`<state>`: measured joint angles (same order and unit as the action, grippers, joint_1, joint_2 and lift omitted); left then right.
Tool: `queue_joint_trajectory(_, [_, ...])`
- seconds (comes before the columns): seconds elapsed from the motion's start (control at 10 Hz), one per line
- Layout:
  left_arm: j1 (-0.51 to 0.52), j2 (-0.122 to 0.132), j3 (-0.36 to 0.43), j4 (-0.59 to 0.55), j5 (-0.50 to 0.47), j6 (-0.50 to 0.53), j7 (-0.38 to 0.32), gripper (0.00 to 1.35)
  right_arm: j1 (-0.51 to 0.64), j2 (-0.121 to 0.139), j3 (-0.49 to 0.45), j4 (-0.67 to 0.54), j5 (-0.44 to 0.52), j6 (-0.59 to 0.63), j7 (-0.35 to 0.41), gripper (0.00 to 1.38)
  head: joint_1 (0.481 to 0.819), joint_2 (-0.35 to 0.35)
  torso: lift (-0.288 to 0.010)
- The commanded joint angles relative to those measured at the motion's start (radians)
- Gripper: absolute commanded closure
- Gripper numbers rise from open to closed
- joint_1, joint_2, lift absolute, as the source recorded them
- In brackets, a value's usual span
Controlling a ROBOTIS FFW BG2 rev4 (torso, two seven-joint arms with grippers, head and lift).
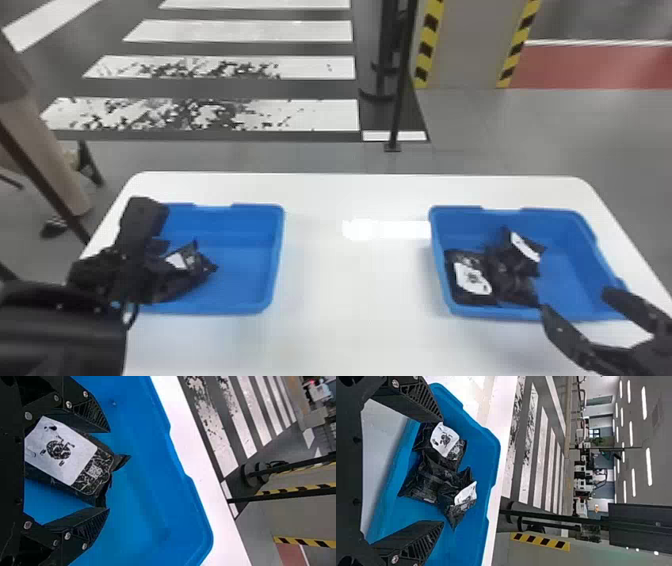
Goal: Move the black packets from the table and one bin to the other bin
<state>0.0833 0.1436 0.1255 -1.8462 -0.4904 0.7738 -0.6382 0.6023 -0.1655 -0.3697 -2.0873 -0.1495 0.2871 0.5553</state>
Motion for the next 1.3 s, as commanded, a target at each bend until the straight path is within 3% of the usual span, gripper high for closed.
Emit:
queue_joint_trajectory(0.0, [-0.024,0.010,-0.002,0.029,-0.002,0.048,-0.008,0.36,-0.006,0.000,0.003,0.007,0.000,0.000,0.002,0.10,0.695,0.004,-0.110])
queue_joint_trajectory(0.4, [-0.039,0.024,0.034,0.058,-0.030,0.134,-0.035,0.36,-0.016,0.000,0.009,0.020,0.006,0.002,0.006,0.11,0.695,0.044,-0.110])
queue_joint_trajectory(0.8, [-0.096,0.030,0.012,0.176,-0.008,0.124,-0.049,0.39,-0.035,0.000,0.021,0.042,0.008,0.002,0.014,0.11,0.695,0.058,-0.110])
queue_joint_trajectory(1.0, [-0.093,0.025,0.002,0.176,-0.018,0.120,-0.029,1.25,-0.030,0.000,0.021,0.044,0.004,0.002,0.015,0.10,0.695,0.054,-0.110])
queue_joint_trajectory(1.2, [-0.083,0.021,0.014,0.174,0.000,0.080,-0.028,1.21,-0.028,-0.002,0.021,0.047,-0.002,0.002,0.017,0.11,0.695,0.054,-0.110])
